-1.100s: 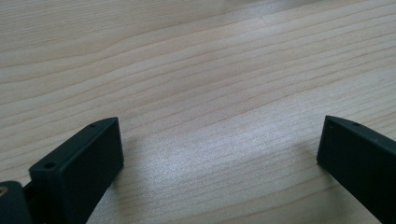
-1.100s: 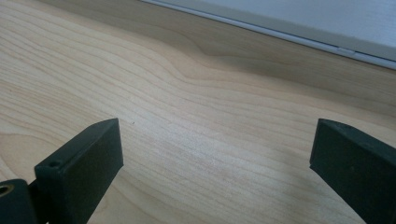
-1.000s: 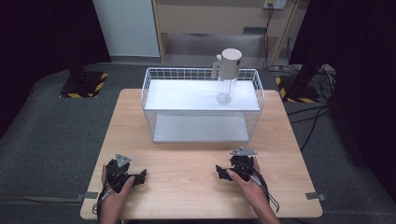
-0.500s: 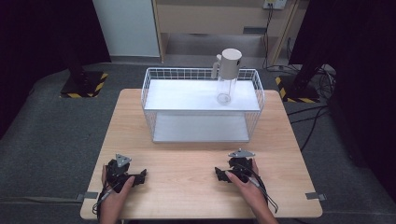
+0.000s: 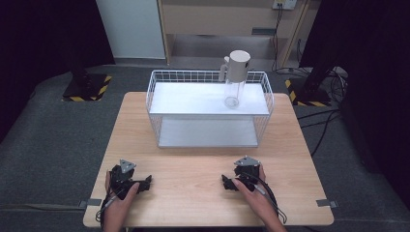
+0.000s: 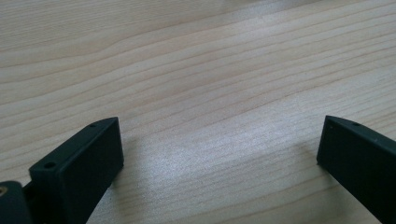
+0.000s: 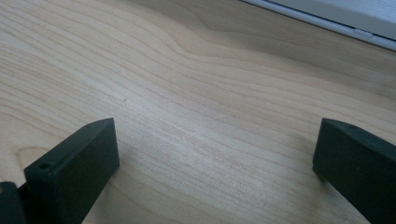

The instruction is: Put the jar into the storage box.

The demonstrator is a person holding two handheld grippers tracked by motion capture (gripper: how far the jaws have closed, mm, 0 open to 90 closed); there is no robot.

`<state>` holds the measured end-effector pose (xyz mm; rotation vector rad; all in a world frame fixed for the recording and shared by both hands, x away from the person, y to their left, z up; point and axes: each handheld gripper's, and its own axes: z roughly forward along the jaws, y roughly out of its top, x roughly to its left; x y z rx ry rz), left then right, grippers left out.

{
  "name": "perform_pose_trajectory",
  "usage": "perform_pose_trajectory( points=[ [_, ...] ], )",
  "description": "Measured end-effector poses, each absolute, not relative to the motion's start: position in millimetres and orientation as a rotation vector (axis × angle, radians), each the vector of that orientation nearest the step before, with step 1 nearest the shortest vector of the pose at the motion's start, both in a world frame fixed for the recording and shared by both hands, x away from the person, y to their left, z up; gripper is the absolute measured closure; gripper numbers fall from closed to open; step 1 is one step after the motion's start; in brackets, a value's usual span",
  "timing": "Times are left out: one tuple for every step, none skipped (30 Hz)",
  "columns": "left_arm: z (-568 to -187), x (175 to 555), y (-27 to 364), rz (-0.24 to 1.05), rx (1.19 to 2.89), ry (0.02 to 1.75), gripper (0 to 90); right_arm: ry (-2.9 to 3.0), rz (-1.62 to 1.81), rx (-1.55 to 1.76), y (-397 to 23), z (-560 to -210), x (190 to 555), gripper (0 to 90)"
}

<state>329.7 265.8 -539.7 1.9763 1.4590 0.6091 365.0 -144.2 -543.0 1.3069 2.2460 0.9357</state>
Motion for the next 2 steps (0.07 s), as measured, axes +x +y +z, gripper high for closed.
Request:
perform_pose_trajectory(
  points=[
    [-539.7, 329.7, 265.8, 0.609, 1.976, 1.459, 0.0, 2.245, 0.928, 1.313, -143.5, -542.7, 365.2, 0.4],
    [-539.7, 329.7, 265.8, 0.609, 1.976, 1.459, 0.0, 2.243, 0.928, 1.317, -143.1, -542.7, 365.6, 0.4]
  ],
)
